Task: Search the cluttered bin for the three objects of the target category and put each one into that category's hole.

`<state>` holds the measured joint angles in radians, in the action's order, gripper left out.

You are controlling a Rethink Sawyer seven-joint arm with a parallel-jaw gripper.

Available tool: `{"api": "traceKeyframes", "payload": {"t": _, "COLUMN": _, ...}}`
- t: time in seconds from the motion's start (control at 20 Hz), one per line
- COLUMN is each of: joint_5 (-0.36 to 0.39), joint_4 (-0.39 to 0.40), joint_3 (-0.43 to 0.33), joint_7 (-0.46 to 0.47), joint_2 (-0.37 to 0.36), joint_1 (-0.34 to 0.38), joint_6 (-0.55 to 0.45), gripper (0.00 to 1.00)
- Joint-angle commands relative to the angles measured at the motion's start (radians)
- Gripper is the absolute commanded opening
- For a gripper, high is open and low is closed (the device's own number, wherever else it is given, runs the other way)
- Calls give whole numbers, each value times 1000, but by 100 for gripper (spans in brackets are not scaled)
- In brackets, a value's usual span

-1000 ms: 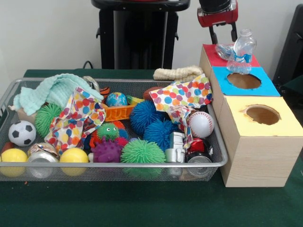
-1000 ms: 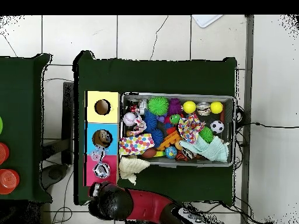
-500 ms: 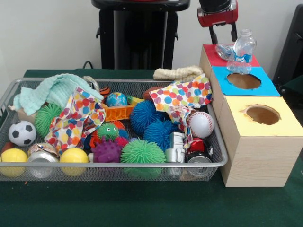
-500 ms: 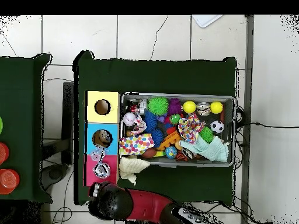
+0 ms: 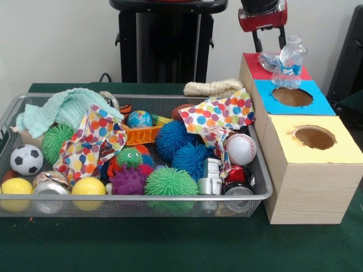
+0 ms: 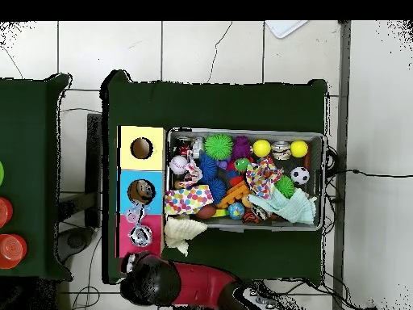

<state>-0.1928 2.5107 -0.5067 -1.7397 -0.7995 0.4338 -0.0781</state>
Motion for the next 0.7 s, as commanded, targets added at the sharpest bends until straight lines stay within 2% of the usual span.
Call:
{"api": "traceKeyframes", "payload": {"t": 0.05, "joint_5": -97, "joint_4": -167, "joint_3": -13, "joint_7": -237, "joint_2": -26, "joint_1": -32, "joint_6": -12, "gripper": 100}}
{"api": "traceKeyframes", "payload": {"t": 0.7, "joint_5": -103, "joint_4": -201, "joint_3": 23, "joint_7": -194, "joint_2": -20, "joint_1": -45, "joint_6": -48, "gripper": 100}}
